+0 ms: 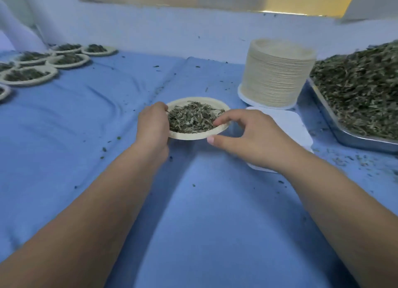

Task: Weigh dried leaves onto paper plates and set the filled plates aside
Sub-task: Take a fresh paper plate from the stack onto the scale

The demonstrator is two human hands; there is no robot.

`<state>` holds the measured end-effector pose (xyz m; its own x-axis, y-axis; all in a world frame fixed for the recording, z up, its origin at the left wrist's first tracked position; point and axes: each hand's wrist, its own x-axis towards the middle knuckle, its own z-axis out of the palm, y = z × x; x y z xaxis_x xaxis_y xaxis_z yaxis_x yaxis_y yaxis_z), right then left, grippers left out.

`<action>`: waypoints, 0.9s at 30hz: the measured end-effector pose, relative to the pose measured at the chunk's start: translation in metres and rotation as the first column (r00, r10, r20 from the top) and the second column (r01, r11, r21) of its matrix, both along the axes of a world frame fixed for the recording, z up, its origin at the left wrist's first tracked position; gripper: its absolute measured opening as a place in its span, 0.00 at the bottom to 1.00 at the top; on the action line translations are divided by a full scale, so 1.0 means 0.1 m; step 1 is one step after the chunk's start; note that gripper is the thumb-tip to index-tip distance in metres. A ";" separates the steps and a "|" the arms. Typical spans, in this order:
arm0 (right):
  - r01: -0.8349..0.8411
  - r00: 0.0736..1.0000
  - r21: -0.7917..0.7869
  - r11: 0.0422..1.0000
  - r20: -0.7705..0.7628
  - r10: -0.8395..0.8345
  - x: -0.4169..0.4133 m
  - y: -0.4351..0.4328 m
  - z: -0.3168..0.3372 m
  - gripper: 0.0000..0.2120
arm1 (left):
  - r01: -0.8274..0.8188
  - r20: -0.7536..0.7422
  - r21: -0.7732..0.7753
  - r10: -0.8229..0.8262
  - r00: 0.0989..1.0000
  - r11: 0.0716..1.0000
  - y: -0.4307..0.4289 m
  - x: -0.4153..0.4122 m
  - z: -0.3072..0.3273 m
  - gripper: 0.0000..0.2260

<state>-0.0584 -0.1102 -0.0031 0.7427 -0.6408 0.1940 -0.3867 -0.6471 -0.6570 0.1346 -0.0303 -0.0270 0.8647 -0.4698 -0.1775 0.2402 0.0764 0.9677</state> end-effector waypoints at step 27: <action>-0.537 0.842 -0.122 0.835 -0.023 0.539 3.41 2.03 -0.54 0.18 | -0.673 0.395 0.284 0.556 0.731 0.683 3.02 2.07 -0.11 0.08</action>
<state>0.2831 0.0927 -0.0571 0.9608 -0.1123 0.2536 0.0525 -0.8242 -0.5638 0.3417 0.2713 -0.0379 0.9684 0.2435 0.0535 0.0154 -0.2725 0.9620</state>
